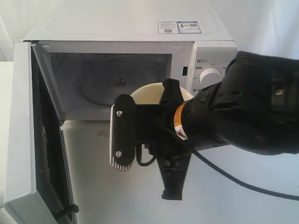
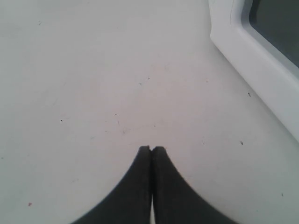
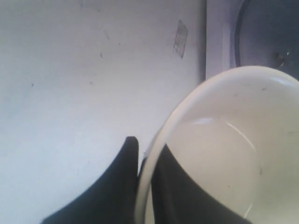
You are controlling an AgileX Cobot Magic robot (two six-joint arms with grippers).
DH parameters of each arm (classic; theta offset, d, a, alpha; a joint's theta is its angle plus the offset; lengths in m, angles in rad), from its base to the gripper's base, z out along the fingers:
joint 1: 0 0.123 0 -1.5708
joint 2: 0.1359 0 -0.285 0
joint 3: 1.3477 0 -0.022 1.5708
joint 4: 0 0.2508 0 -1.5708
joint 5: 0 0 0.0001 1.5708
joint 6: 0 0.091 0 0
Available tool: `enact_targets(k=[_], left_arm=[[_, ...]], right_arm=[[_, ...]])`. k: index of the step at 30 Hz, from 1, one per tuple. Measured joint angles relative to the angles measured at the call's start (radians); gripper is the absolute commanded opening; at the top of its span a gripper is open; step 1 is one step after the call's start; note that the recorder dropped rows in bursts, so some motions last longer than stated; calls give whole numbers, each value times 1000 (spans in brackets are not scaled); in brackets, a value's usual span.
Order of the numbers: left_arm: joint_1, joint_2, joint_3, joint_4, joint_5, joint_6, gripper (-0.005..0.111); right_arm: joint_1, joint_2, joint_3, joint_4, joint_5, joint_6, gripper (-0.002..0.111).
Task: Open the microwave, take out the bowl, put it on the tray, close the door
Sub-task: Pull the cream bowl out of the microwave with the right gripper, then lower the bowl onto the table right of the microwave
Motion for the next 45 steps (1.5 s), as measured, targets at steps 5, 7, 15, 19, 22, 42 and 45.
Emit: enact_targets(k=[5,7,15,19,22,42,45], left_arm=[[0,0,0,0,0,0,0],[0,0,0,0,0,0,0],[0,0,0,0,0,0,0],[0,0,0,0,0,0,0],[0,0,0,0,0,0,0],[0,0,0,0,0,0,0],[0,0,0,0,0,0,0]], right_arm=[[-60,-53,56,7,76,27,0],[-106,-61,78,7,93,34,0],[-317,-55,155,7,25,46,0],[-410,-32,167,5,17,46,0],[-448,-16,167,3,8,46,0],[-609,135,247,101,-284,40,0],[-614,173,247,103,-309,40,0]])
